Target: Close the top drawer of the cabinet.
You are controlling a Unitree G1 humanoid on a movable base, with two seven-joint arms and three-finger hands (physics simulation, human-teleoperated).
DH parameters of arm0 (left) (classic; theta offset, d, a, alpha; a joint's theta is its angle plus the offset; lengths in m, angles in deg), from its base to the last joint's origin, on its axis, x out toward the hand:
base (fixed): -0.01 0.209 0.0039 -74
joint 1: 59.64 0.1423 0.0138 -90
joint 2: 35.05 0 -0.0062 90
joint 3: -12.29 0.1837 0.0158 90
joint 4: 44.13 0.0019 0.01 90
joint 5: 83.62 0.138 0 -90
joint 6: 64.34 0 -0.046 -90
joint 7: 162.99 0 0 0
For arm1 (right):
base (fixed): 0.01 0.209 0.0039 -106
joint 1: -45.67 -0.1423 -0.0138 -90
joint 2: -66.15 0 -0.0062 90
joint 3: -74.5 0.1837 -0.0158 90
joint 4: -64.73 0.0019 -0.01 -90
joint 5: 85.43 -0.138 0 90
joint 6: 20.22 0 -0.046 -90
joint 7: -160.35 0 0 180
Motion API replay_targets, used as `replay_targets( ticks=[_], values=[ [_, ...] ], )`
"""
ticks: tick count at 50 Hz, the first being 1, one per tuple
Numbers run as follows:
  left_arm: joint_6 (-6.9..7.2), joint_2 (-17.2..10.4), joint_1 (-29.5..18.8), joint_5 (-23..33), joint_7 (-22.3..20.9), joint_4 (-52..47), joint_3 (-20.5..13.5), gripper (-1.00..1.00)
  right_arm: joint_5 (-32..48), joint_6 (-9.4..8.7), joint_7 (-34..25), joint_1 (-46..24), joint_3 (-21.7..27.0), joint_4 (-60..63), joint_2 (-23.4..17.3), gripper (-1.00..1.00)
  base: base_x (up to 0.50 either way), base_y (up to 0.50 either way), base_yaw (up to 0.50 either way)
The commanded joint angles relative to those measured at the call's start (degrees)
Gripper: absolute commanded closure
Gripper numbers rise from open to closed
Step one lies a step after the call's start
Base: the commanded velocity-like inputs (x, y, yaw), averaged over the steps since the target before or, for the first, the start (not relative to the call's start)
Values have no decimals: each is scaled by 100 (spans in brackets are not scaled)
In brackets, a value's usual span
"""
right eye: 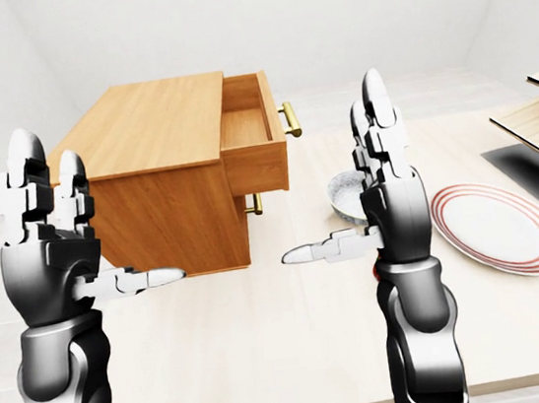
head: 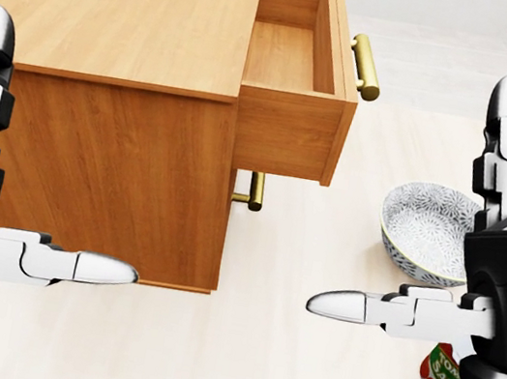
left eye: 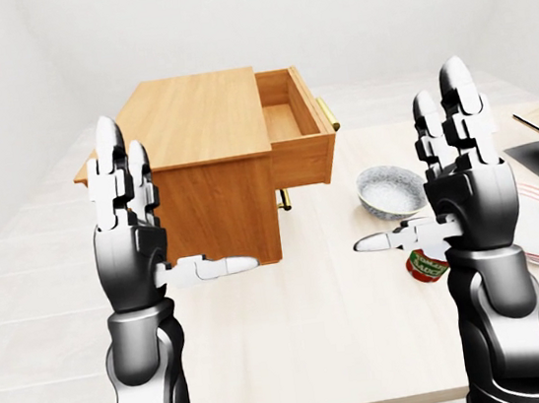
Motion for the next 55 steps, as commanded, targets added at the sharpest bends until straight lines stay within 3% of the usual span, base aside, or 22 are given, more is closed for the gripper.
replay_targets(
  ticks=[1, 55],
  values=[
    [0, 3, 36, 10, -7, 50, 9, -100, 22, 0, -28, 15, -30, -48, 19, -100, 14, 0, 0],
    [0, 24, 59, 86, -127, -372, 122, -100, 299, 0, 281, -298, -98, -1319, 23, -100, 3, 0, 0]
  ],
)
